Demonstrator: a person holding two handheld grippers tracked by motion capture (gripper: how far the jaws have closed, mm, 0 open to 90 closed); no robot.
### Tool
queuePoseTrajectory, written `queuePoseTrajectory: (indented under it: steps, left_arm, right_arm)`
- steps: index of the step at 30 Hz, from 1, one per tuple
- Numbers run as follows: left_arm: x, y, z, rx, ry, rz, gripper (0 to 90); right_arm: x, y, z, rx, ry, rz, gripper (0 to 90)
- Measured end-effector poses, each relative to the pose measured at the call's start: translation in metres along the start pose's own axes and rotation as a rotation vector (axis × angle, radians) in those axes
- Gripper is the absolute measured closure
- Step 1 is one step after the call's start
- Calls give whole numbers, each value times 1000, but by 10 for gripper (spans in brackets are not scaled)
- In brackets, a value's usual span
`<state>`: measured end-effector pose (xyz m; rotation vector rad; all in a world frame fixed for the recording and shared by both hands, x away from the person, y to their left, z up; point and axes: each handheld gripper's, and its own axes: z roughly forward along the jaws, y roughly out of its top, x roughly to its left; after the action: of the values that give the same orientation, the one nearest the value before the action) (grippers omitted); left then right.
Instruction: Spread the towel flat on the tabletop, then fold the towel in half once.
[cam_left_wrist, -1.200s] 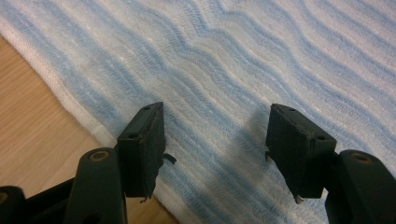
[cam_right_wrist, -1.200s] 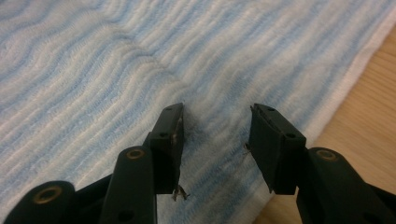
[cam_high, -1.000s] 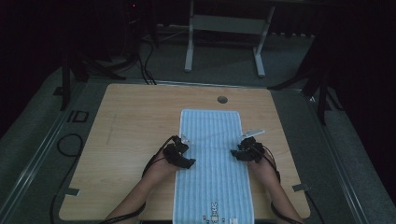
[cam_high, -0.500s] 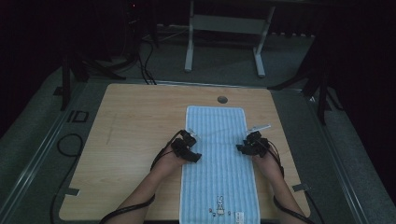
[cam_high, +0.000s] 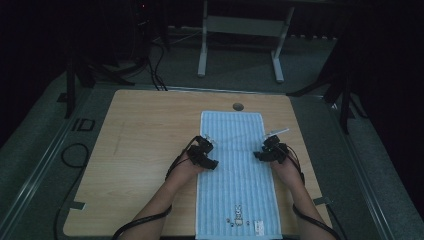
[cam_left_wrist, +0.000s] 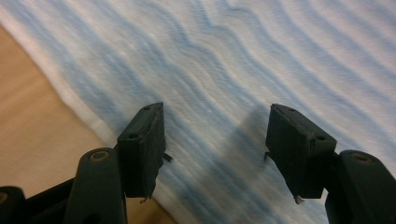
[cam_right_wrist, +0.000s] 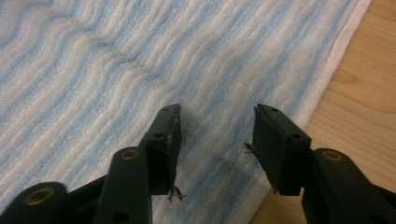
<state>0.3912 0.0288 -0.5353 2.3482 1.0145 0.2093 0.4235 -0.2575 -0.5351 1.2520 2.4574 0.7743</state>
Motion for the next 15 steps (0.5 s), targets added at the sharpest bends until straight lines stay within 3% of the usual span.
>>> queuePoseTrajectory:
  steps: [3,6,11,15]
  left_arm:
    - [1,-3,-7,-18,-1,7,374]
    - [10,-5,-16,-40,41,-12,374]
    - [24,0,-18,-24,128,-94,376]
    - [32,5,-20,-35,134,-141,386]
  right_arm:
    - [1,-6,-10,-32,12,8,492]
    - [-3,-11,-17,-40,7,19,489]
    - [-15,-10,-27,-78,-5,60,527]
    - [-20,-3,-29,-74,-31,67,537]
